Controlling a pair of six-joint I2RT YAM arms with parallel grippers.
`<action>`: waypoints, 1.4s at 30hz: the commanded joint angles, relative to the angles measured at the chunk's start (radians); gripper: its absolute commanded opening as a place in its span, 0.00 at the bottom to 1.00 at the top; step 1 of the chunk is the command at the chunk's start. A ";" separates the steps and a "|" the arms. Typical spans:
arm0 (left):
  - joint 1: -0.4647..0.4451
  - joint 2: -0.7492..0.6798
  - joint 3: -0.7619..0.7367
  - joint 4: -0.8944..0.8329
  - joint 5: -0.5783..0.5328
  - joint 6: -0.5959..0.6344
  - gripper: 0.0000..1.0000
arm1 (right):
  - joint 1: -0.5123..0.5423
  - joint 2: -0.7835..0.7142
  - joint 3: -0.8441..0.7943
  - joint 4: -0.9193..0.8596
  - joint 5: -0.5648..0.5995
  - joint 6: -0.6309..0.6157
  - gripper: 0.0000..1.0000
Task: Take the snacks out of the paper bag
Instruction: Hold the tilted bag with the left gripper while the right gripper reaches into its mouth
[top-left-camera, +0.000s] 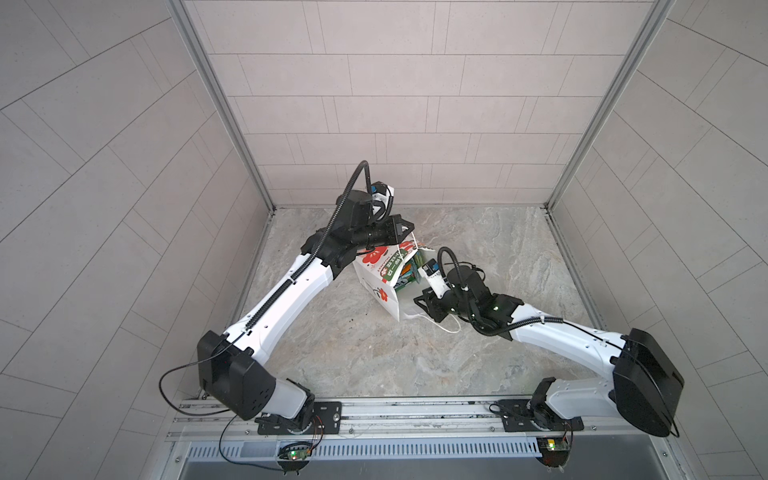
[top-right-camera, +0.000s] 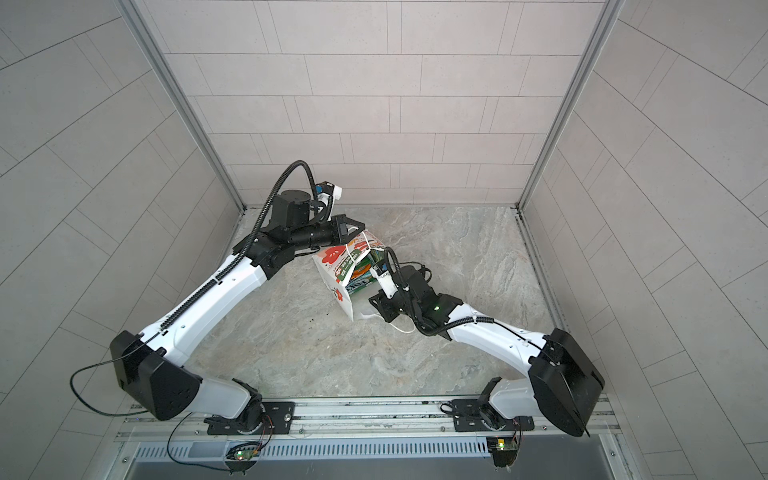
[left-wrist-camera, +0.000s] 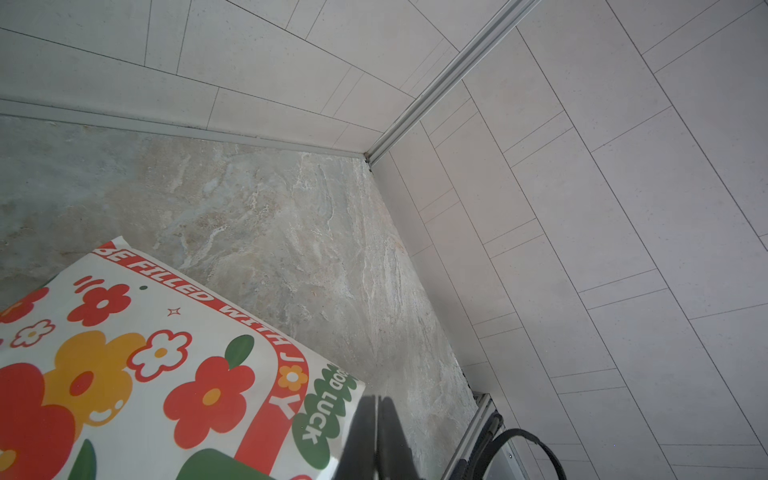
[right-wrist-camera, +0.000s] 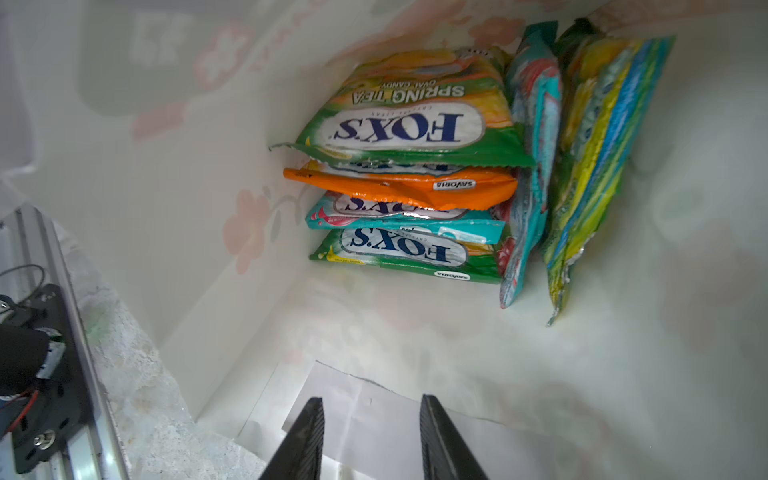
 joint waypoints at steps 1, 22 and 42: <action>-0.002 -0.034 0.001 0.042 -0.011 -0.010 0.00 | 0.022 0.031 0.028 0.004 0.083 -0.047 0.38; -0.001 -0.043 0.016 0.011 0.012 0.002 0.00 | 0.031 0.287 0.167 0.082 0.455 -0.042 0.31; -0.001 -0.045 0.037 -0.031 0.052 0.029 0.00 | 0.009 0.447 0.209 0.245 0.527 -0.079 0.32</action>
